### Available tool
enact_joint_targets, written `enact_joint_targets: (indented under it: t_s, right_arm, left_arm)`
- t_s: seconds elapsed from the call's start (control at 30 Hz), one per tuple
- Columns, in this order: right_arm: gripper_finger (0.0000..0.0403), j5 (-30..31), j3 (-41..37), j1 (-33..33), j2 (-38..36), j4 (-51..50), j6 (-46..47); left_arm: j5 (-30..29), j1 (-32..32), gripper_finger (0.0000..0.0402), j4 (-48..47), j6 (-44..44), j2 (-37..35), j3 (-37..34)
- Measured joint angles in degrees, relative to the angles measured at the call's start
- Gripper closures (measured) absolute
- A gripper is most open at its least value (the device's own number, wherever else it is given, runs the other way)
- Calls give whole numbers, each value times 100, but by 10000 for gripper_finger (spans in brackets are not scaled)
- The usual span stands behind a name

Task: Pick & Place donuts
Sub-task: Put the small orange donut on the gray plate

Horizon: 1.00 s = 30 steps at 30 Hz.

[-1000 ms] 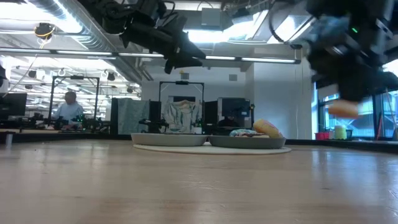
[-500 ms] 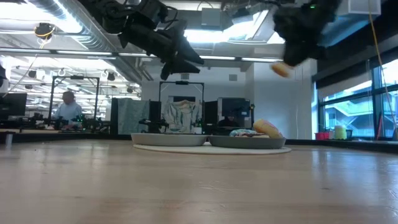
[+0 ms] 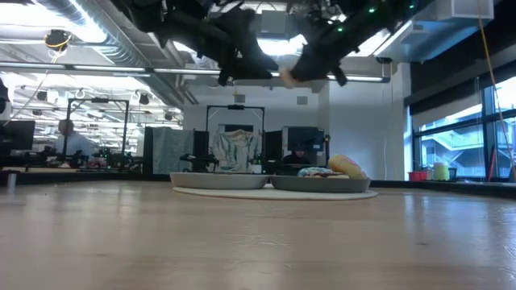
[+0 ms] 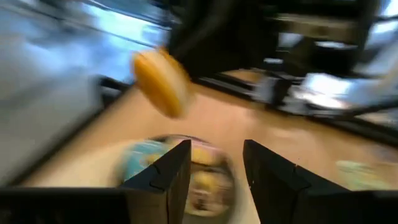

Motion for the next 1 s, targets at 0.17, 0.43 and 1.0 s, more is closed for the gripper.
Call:
enact_joint_targets:
  t_s: [0.17, 0.43, 1.0]
  right_arm:
    - [353, 79, 388, -39, 247, 171, -151]
    - [353, 144, 943, -33, 509, 365, -553]
    - [353, 118, 974, -8, 524, 401, -585]
  left_arm:
    - [-1976, -336, 257, 265, 702, 0, 0]
    - [-2667, -470, 261, 927, 806, 0, 0]
    - [-2712, -416, 305, 1145, 797, 0, 0]
